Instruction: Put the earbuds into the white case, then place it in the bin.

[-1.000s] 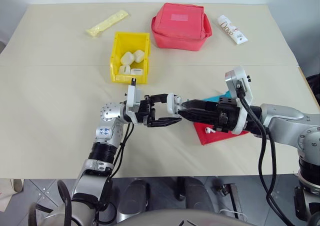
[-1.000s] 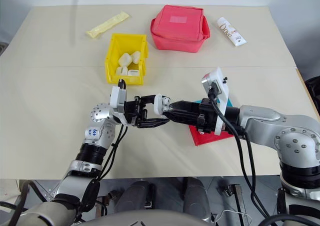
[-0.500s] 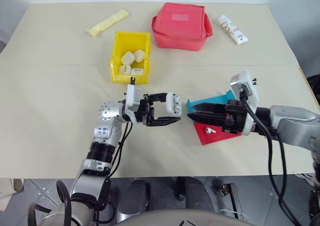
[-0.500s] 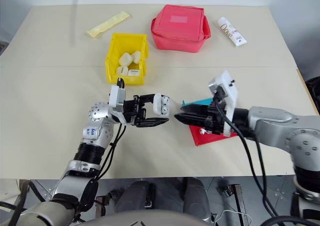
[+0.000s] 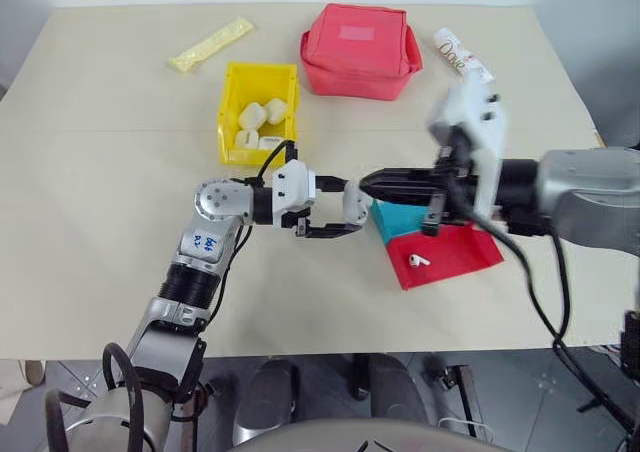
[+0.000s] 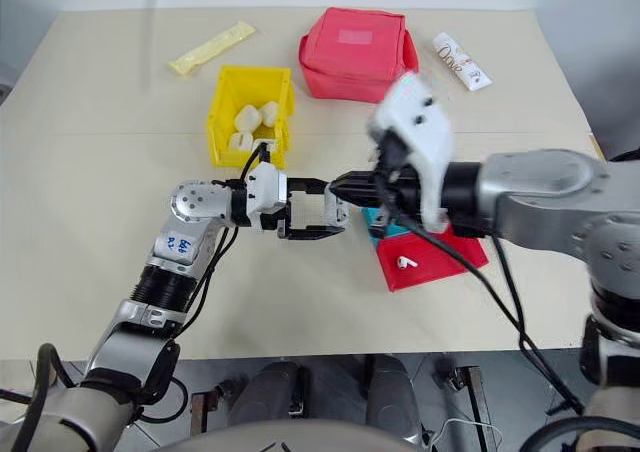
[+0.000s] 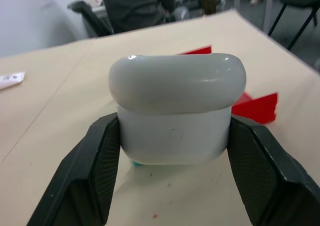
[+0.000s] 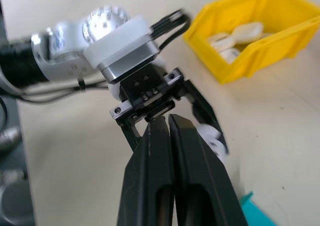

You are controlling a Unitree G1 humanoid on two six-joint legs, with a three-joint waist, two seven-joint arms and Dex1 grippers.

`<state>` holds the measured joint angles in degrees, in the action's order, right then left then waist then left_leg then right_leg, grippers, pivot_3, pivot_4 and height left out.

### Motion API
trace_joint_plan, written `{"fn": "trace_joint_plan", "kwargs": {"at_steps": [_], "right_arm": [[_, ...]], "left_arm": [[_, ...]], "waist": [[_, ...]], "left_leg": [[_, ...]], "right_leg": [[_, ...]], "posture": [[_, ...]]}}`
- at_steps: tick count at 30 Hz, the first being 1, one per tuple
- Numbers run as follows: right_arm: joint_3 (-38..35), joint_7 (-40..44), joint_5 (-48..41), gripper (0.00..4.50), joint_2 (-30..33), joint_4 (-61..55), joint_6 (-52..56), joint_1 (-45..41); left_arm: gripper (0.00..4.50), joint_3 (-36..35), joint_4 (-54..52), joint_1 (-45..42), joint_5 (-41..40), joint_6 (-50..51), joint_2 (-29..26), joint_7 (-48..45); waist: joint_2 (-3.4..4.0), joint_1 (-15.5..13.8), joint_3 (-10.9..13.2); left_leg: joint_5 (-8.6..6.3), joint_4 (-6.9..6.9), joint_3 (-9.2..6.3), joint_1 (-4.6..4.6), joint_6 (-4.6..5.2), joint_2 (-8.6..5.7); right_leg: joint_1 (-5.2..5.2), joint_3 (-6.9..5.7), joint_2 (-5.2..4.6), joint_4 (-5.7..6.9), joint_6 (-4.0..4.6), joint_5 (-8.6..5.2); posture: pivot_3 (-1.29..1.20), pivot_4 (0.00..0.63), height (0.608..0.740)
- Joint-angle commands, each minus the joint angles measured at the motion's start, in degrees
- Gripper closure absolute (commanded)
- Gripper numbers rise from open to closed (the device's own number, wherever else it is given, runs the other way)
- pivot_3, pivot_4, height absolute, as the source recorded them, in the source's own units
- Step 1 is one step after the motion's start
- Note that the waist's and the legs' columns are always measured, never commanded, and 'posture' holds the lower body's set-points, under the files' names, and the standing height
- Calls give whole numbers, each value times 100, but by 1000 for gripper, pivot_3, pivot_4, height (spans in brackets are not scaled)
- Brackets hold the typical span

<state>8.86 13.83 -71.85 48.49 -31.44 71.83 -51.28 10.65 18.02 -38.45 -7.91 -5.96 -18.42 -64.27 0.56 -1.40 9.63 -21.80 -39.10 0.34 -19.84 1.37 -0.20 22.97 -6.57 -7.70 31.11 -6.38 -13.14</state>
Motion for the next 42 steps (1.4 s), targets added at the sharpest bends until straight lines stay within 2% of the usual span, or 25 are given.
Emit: {"fn": "trace_joint_plan", "kwargs": {"at_steps": [1, 3, 7, 12, 17, 22, 24, 27, 30, 34, 38, 42], "right_arm": [[591, 215, 764, 4477, -156, 14, 131, -307], [877, 408, 1249, 4477, -273, 146, 15, -373], [1119, 761, 1881, 4477, -352, 310, -96, -357], [834, 1049, 2278, 4477, -4, 232, 12, -50], [228, 1291, 2405, 4477, 488, 98, 20, 540], [-1211, 1625, 2176, 4477, 415, 178, -602, 1499], [-1828, 2187, 2058, 4477, 408, 234, -1051, 2232], [-2965, 3563, 1337, 3854, 266, 560, -1445, 3502], [-3211, 4386, 1712, 2872, 187, 945, -2414, 3968], [-3253, 4777, 1825, 1502, 92, 1369, -3017, 3837], [-3118, 4704, 2169, 103, 102, 1538, -3320, 3858], [-3108, 4585, 2264, 40, -24, 1380, -3451, 4019]], "left_arm": [[1706, 65, -115, -256, 69, 15, 22, 115], [1706, 55, -118, -299, -11, -2, 33, 53], [1706, 43, -206, -266, -71, 15, 33, 15], [1706, -139, -264, -211, -300, 38, -33, -22], [1706, -211, -346, -123, -461, 87, -121, -64], [1706, -363, -283, -137, -625, 120, -118, -37], [1706, -429, -243, -152, -682, 156, -82, 28], [1706, -584, 17, -265, -666, 178, 1, 327], [1706, -730, 357, -440, -557, 172, 71, 724], [1706, -860, 573, -669, -364, 211, 62, 1317], [1706, -1025, 796, -910, -38, 548, -58, 2261], [1706, -1195, 1296, -1293, 294, 861, -172, 3213]], "waist": [[-5, -13, -3], [-13, -17, -8], [-14, -13, -8], [-14, -14, -8], [-23, -28, -10], [-24, -20, -9], [-28, -53, -10], [-41, -136, -10], [-37, -160, -6], [-37, -149, -6], [-37, -155, -6], [-37, -174, -6]], "left_leg": [[4, 0, -2, -9, 1, -2], [18, -2, -9, -44, 0, -9], [33, -2, 8, -45, 16, -28], [37, -3, 6, -45, 17, -29], [38, -3, 7, -44, 17, -29], [39, -3, 13, -43, 15, -25], [40, -3, 14, -42, 13, -25], [40, -5, 20, -34, 14, -25], [46, -7, 28, -31, 25, -26], [49, -7, 32, -27, 28, -26], [48, -5, 33, -28, 23, -25], [53, -6, 36, -29, 18, -28]], "right_leg": [[5, -4, 1, 1, 1, 2], [41, -10, 4, 8, 14, 13], [49, -49, 18, 26, 14, 18], [48, -71, 15, 30, 9, 21], [45, -83, 14, 30, 8, 21], [44, -85, 14, 27, 4, 24], [43, -86, 17, 25, 2, 25], [28, -90, 23, 20, -4, 28], [10, -84, 26, -6, -35, 46], [10, -75, 27, -10, -42, 53], [16, -76, 27, -9, -41, 52], [15, -77, 27, -6, -44, 54]], "posture": [[0, 150, 740], [0, 150, 740], [0, 150, 740], [0, 150, 740], [0, 150, 740], [0, 150, 740], [0, 150, 740], [0, 150, 740], [0, 150, 740], [0, 150, 740], [0, 150, 740], [0, 150, 740]]}}
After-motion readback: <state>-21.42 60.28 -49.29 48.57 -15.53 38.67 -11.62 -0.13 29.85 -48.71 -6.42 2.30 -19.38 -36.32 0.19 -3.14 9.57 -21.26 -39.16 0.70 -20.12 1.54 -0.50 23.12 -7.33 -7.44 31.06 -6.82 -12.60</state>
